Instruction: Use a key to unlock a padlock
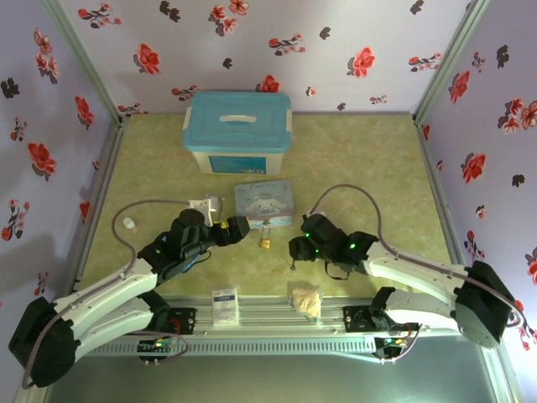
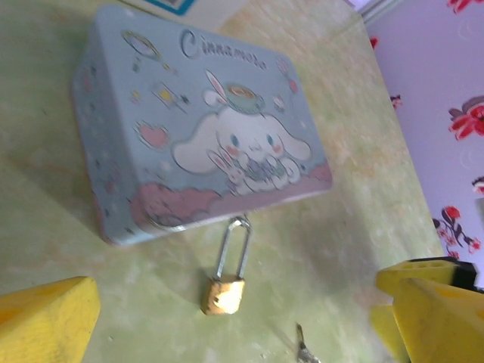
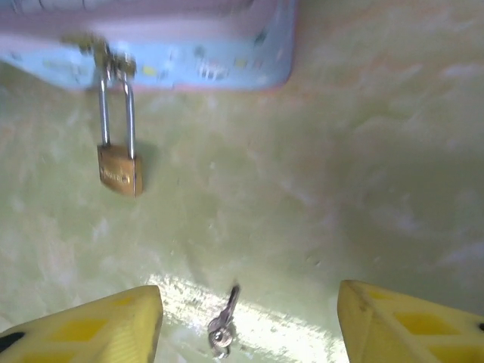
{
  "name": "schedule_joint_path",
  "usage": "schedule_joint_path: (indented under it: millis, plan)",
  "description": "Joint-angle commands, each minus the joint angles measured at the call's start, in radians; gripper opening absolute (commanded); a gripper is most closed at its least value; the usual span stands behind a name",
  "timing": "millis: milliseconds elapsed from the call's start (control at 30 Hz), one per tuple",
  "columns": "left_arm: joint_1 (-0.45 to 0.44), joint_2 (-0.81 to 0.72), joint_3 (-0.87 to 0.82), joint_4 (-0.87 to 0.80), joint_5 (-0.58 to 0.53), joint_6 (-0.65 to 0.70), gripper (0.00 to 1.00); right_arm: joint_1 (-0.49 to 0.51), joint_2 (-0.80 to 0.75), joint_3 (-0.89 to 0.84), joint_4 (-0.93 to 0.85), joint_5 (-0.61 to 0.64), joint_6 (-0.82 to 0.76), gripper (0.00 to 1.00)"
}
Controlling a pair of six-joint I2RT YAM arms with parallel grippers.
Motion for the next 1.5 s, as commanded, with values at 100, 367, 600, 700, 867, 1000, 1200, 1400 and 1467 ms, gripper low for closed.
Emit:
schedule_joint_path:
  millis: [100, 367, 600, 700, 867, 1000, 1200, 1400, 1467]
  plan:
    - [-0.041, -0.036, -0.024, -0.073, -0.048, -0.055, 1.0, 0.147, 0.144, 0.043, -0.019, 0.101, 0.121, 0.44]
    - [-0.042, -0.1, -0.049, -0.093, -0.068, -0.063, 1.0, 0.207, 0.259, 0.078, -0.011, 0.093, 0.15, 0.36]
    - [-0.041, -0.091, -0.048, -0.092, -0.072, -0.075, 1.0, 0.22, 0.292, 0.074, -0.033, 0.116, 0.163, 0.36]
    - [-0.041, -0.08, -0.05, -0.083, -0.072, -0.075, 1.0, 0.219, 0.3, 0.06, -0.007, 0.106, 0.167, 0.33]
    - [-0.041, -0.069, -0.051, -0.069, -0.073, -0.072, 1.0, 0.219, 0.314, 0.041, 0.062, 0.079, 0.145, 0.29]
    - [-0.041, -0.064, -0.053, -0.071, -0.074, -0.069, 1.0, 0.222, 0.355, 0.068, 0.025, 0.061, 0.147, 0.25]
    - [-0.041, -0.084, -0.066, -0.072, -0.073, -0.077, 1.0, 0.256, 0.356, 0.081, -0.075, 0.104, 0.172, 0.26]
    - [-0.041, -0.086, -0.079, -0.055, -0.077, -0.087, 1.0, 0.262, 0.311, 0.094, -0.125, 0.147, 0.162, 0.26]
    - [-0.041, -0.084, -0.08, -0.049, -0.077, -0.084, 1.0, 0.261, 0.295, 0.11, -0.133, 0.156, 0.154, 0.26]
